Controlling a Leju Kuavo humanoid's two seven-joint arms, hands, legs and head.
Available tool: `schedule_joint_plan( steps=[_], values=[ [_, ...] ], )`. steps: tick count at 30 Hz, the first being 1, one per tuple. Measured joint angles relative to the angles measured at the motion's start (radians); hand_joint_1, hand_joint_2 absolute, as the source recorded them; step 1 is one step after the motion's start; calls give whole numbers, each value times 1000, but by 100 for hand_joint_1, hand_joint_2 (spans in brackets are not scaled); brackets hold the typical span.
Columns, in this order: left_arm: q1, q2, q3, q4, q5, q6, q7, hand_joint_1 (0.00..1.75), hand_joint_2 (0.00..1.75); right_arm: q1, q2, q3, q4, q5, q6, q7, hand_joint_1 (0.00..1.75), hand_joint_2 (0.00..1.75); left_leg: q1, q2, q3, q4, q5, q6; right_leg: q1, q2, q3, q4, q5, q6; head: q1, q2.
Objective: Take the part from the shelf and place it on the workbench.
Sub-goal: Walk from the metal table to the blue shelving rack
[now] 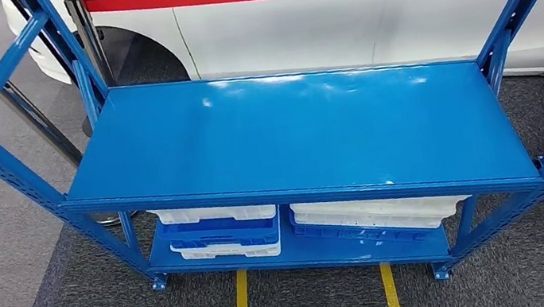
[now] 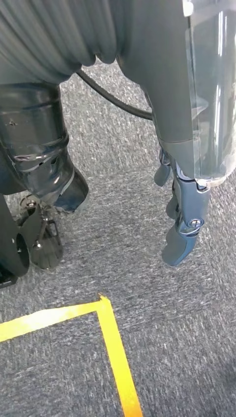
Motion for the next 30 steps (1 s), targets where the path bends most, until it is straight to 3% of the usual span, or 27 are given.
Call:
schedule_joint_plan(
  steps=[2,5,6,7,8,10,11,12,15,19,23,30],
  values=[
    [8,8,-37,-5,48,-12,14,0,175,4,-7,33,-2,-34,12,-3,0,175,2,-3,-21,51,-37,-10,-3,-1,1,-7,5,-14,0,0],
    [31,21,-93,-6,122,-30,35,0,175,5,-20,84,-11,-83,30,-7,0,175,4,-5,-108,243,-134,-16,1,-2,-2,-7,6,-24,-1,0],
    [42,24,-110,-6,145,-36,42,0,175,4,-24,100,-17,-99,35,-8,0,175,4,-5,-127,284,-142,-17,2,-2,-2,-6,5,-25,-1,0],
    [52,27,-127,-6,166,-42,48,0,131,4,-28,116,-25,-113,41,-8,0,175,4,-5,-129,288,-131,-16,3,-1,-3,-4,4,-26,-1,0],
    [63,31,-143,-6,186,-46,53,0,87,2,-32,131,-33,-128,46,-9,0,131,4,-5,-112,251,-102,-14,4,-1,-2,-1,3,-26,-1,0],
    [82,38,-175,-6,226,-56,65,0,0,-2,-38,161,-51,-155,56,-10,0,131,2,-6,-45,111,-35,-7,6,1,-1,4,0,-22,0,0],
    [90,41,-192,-6,248,-61,70,0,0,-4,-41,177,-60,-170,61,-11,0,131,1,-6,-20,54,-16,-3,8,1,-1,6,-1,-19,0,0],
    [96,44,-209,-6,269,-66,76,0,0,-6,-45,193,-69,-185,66,-11,0,175,0,-6,-6,20,-8,0,9,1,-2,8,-2,-15,0,0],
    [114,55,-265,-6,337,-82,95,0,0,-6,-57,244,-88,-232,82,-13,0,175,-3,-5,-2,3,-3,12,9,1,-1,6,-1,0,0,0],
    [128,72,-340,-8,429,-104,120,0,0,6,-78,313,-99,-295,105,-15,0,175,-5,-7,6,-7,4,13,10,0,4,-6,4,-20,0,0],
    [136,85,-420,-13,523,-127,146,0,0,23,-97,382,-109,-360,129,-19,0,0,-7,-7,5,-5,2,17,8,0,4,-8,6,-14,0,0],
    [158,115,-555,-40,687,-167,191,0,0,51,-125,506,-123,-474,170,-26,0,0,-9,-6,4,-4,0,20,7,0,4,-9,7,1,0,0]
  ],
)
